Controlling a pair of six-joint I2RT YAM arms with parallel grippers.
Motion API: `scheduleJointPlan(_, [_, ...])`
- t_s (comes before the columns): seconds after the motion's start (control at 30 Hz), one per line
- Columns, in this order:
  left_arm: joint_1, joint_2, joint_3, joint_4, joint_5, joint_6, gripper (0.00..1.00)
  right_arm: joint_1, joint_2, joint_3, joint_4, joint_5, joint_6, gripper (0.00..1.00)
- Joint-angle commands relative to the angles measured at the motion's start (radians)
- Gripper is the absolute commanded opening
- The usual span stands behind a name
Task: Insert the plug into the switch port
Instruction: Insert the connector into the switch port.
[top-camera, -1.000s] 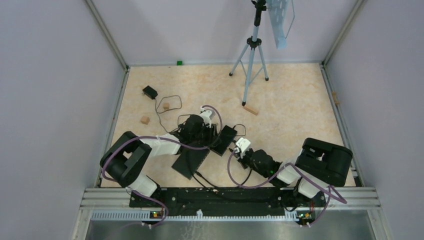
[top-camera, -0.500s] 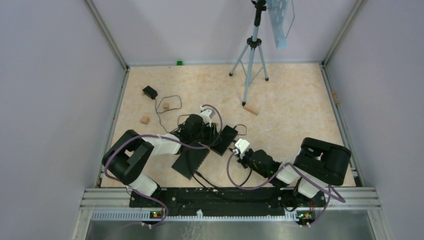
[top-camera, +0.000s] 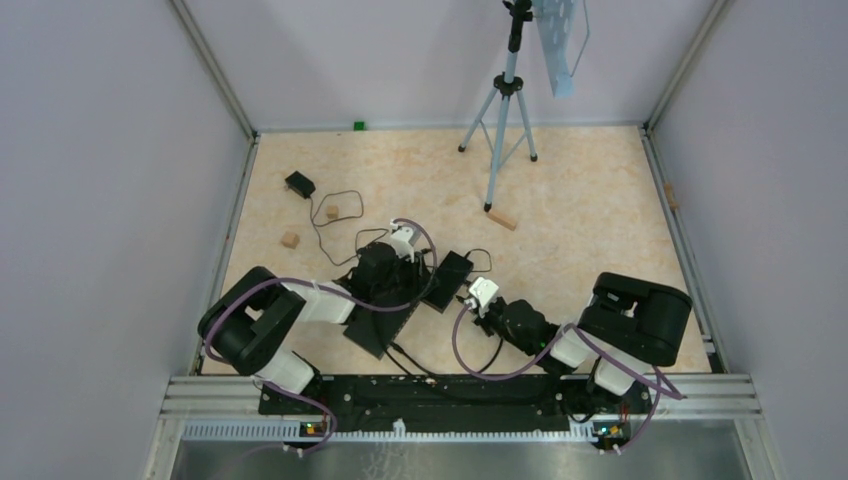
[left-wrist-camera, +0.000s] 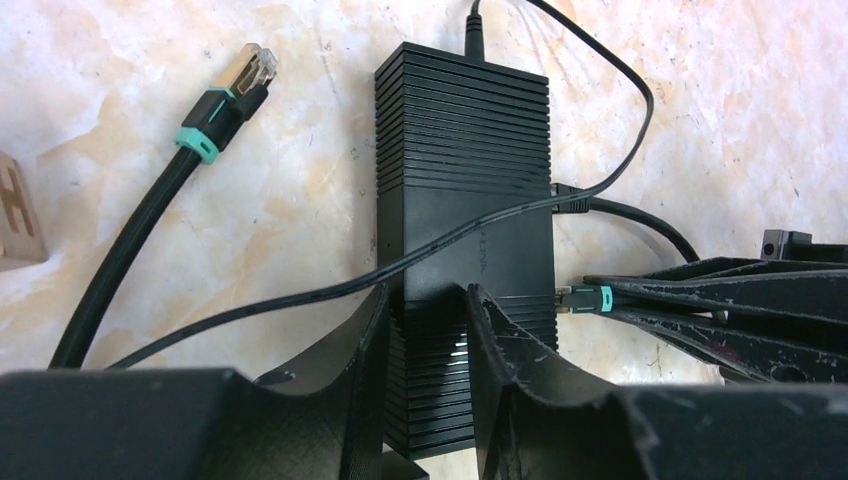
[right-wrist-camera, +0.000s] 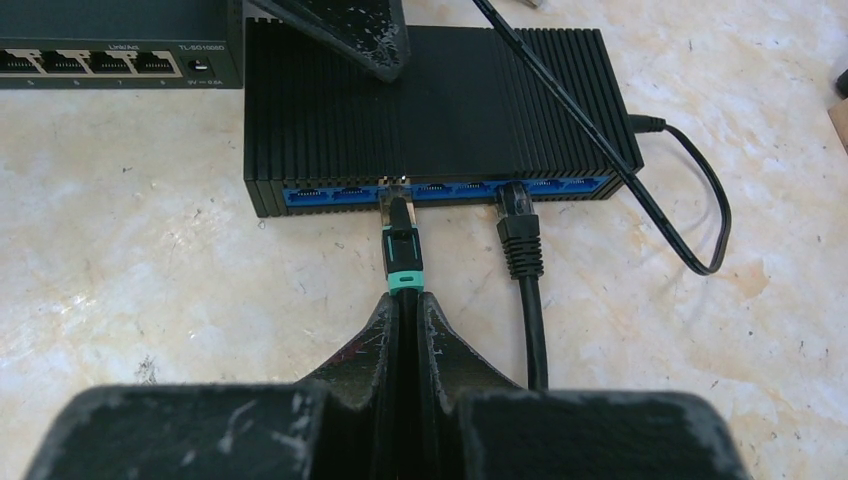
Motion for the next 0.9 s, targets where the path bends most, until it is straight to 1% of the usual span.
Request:
scheduleJointPlan(0.0, [-0.083,0.029,-0.114,-0.174,0.210,-0.055,0.36,0.005,0.010,0.059,-0.029,-0.026,-0.002,0.00])
scheduleJointPlan(0.13, [-0.103,0.055,-0.107,-0.156,0.236,-0.060,0.35,0.003,0.013,0.065,-0.034,-0.035,-0.015,0.00])
scheduleJointPlan(0.33, [-0.153,0.094,-0.078,-0.145,0.256,-0.075,0.30,0.002,0.029,0.114,-0.055,-0.045,-0.025,0.00])
scheduleJointPlan(0.6, [-0.261,0.102,-0.134,-0.072,0.248,-0.164,0.30,0.001,0.074,0.188,-0.066,-0.037,-0.015,0.00])
scheduleJointPlan(0.77, [-0.293,0.123,-0.158,-0.005,0.268,-0.199,0.29,-0.016,0.088,0.237,-0.092,-0.021,-0.009,0.00])
scheduleJointPlan(0.83, [-0.307,0.131,-0.153,0.010,0.285,-0.197,0.29,-0.029,0.096,0.251,-0.087,-0.083,-0.024,0.00])
scheduleJointPlan(0.87, [-0.313,0.138,-0.147,0.014,0.298,-0.192,0.29,-0.034,0.100,0.254,-0.072,-0.139,-0.046,0.00])
